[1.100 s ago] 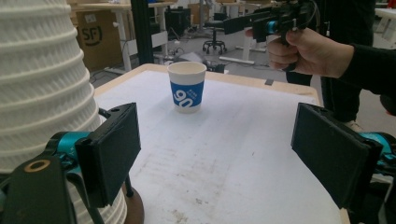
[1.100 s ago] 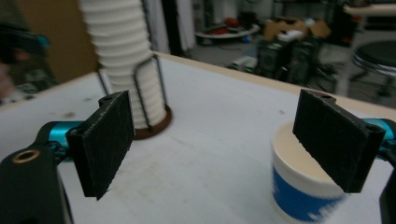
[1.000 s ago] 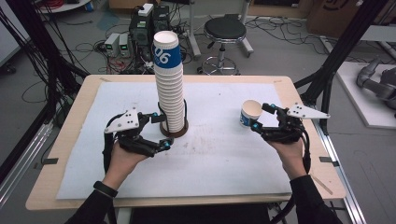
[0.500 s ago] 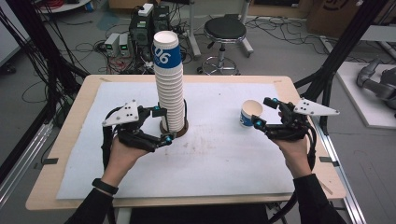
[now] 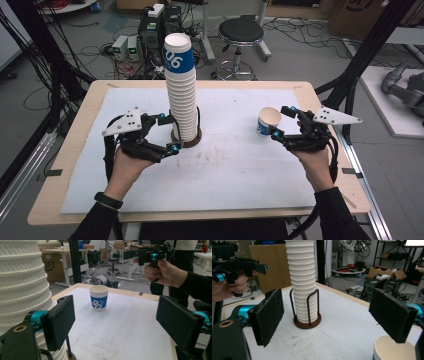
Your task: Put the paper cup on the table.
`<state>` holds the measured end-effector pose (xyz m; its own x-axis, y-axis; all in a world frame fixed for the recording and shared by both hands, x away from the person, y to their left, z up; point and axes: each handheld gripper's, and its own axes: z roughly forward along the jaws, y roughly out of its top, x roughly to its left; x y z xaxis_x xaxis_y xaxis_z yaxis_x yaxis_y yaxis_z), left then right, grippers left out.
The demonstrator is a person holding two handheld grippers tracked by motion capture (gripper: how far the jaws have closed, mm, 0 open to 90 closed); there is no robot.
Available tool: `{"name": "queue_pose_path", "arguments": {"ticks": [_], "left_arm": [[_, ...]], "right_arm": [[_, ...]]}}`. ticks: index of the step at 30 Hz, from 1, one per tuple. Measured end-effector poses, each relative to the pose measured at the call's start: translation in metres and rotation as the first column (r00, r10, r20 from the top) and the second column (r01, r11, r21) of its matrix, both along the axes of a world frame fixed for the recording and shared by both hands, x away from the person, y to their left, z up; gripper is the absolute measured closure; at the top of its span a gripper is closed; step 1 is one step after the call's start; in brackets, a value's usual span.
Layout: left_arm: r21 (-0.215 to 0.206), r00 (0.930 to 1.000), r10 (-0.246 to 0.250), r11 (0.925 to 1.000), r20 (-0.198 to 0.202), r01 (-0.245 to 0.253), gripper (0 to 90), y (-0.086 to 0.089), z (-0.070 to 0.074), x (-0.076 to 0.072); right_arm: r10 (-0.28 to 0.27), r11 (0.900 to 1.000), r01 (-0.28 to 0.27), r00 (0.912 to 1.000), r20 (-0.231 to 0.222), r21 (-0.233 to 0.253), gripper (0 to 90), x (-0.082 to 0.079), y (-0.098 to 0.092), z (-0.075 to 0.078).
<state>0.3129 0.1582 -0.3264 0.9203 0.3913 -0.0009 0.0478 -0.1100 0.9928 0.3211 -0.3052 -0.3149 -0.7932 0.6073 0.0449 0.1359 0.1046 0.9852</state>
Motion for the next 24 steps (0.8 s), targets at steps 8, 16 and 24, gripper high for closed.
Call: {"name": "queue_pose_path", "arguments": {"ticks": [8, 16, 24], "left_arm": [[-0.001, 1.0, -0.004, 1.0, -0.005, 0.004, 15.6, -0.0016, -0.0007, 0.0013], [0.001, 1.0, -0.005, 1.0, -0.002, 0.005, 15.7, -0.0026, -0.001, 0.0022], [0.0, 1.0, -0.005, 1.0, -0.007, 0.005, 15.6, -0.0023, -0.0014, 0.0027]], "right_arm": [[-0.007, 1.0, 0.007, 1.0, -0.003, -0.002, 13.1, -0.001, -0.0025, -0.0008], [-0.013, 1.0, 0.013, 0.9999, -0.007, 0.0, 13.1, -0.0022, -0.0053, -0.0008], [-0.015, 1.0, 0.015, 0.9999, -0.004, -0.001, 13.1, -0.0014, -0.0064, -0.0009]]}}
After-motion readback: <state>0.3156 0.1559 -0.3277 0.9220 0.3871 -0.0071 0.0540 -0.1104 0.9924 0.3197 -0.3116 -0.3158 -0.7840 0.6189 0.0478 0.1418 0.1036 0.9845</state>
